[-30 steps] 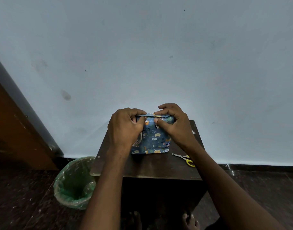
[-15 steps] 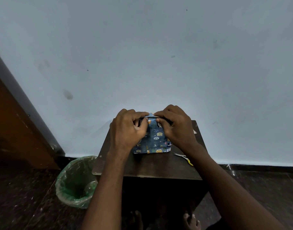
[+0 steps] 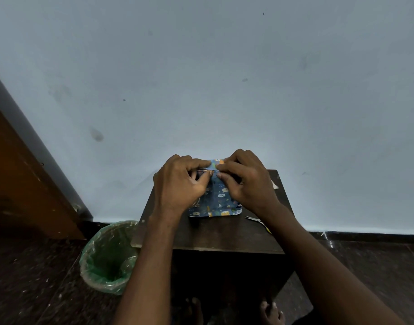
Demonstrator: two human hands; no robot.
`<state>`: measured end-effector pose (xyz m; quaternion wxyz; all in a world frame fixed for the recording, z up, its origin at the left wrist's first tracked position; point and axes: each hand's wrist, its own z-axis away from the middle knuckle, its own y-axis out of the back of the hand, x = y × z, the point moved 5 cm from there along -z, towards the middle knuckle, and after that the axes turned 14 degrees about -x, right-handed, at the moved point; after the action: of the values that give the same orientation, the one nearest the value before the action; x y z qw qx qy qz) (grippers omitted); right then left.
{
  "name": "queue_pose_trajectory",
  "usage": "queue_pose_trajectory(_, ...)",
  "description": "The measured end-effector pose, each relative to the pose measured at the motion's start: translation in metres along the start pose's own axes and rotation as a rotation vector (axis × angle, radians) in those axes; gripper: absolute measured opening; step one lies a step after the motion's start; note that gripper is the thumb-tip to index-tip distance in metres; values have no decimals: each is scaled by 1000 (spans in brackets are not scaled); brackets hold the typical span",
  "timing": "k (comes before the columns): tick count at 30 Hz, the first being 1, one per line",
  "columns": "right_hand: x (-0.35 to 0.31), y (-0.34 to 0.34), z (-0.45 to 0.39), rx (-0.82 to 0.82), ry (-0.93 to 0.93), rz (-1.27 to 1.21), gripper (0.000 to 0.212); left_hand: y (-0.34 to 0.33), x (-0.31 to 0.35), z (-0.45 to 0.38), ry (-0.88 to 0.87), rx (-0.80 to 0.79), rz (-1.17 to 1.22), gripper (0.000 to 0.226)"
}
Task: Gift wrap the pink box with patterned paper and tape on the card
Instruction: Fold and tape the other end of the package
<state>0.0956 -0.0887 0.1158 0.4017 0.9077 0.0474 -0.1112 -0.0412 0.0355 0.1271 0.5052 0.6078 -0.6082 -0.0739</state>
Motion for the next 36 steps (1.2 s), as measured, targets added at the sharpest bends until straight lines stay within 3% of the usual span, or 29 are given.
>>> queue_pose_trajectory(3, 1, -2, 2, -21, -16, -25, 17, 5, 8, -2, -41, -73, 152, 16)
queue_pose_trajectory(7, -2, -1, 2, -33, -48, -53, 17, 7, 13, -6, -72, -211, 607, 27)
queue_pose_trajectory(11, -5, 10, 6, -106, -83, -196, 40, 4, 7, -9, -34, -227, 788, 31)
queue_pose_trajectory(14, -9, 15, 6, -152, -58, -181, 29, 3, 6, -11, -46, -209, 821, 31)
queue_pose_trajectory(22, -1, 6, 5, -38, -110, -132, 17, -4, 24, -10, -92, -205, 763, 32)
queue_pose_trajectory(30, 2, 4, 7, 0, -110, -182, 17, -9, 14, -13, -107, -183, 628, 40)
queue_pose_trajectory(36, 1, 4, 9, 36, -124, -181, 22, -13, 5, -13, -50, -168, 572, 31)
